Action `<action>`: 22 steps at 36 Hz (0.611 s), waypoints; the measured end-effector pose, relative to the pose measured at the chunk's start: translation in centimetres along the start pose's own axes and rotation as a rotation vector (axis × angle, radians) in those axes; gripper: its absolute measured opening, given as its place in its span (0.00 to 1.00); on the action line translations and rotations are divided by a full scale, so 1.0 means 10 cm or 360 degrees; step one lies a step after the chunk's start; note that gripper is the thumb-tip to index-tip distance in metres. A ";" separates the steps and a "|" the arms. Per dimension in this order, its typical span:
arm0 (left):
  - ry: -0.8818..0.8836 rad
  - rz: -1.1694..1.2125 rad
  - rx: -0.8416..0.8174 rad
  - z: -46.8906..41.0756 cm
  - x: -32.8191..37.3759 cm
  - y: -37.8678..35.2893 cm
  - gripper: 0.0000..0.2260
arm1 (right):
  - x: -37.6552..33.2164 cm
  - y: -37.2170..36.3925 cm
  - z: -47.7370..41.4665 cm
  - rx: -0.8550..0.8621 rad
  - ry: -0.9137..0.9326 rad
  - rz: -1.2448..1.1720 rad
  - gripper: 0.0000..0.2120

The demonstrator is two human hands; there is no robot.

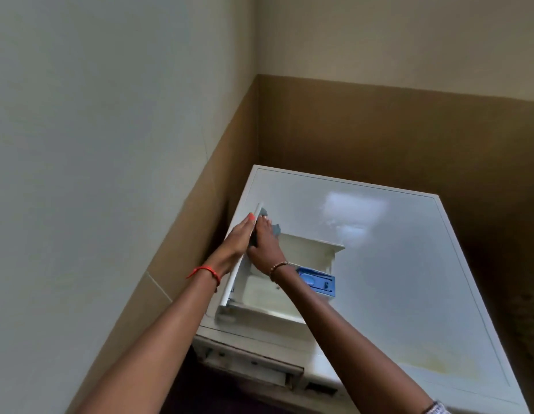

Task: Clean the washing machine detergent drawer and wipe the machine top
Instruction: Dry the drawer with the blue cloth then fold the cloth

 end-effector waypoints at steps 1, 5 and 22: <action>0.0014 0.0002 0.0020 0.00 0.00 -0.01 0.20 | 0.00 -0.05 -0.03 -0.0050 -0.0038 0.0153 0.33; 0.0042 -0.0025 0.0056 -0.02 -0.01 0.01 0.21 | 0.00 -0.04 0.01 -0.0138 -0.0031 0.0329 0.34; -0.0065 -0.0322 0.0119 -0.02 0.02 0.02 0.23 | -0.14 -0.19 0.86 -0.0442 0.0234 0.0924 0.38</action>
Point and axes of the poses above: each hand's wrist, its own z-axis away from the middle knuckle, its own y-axis out of the back of the hand, x = y × z, the point moved 1 cm from there along -z, towards the middle knuckle, and after that the axes turned 15 degrees about z, right-handed, at the moved point
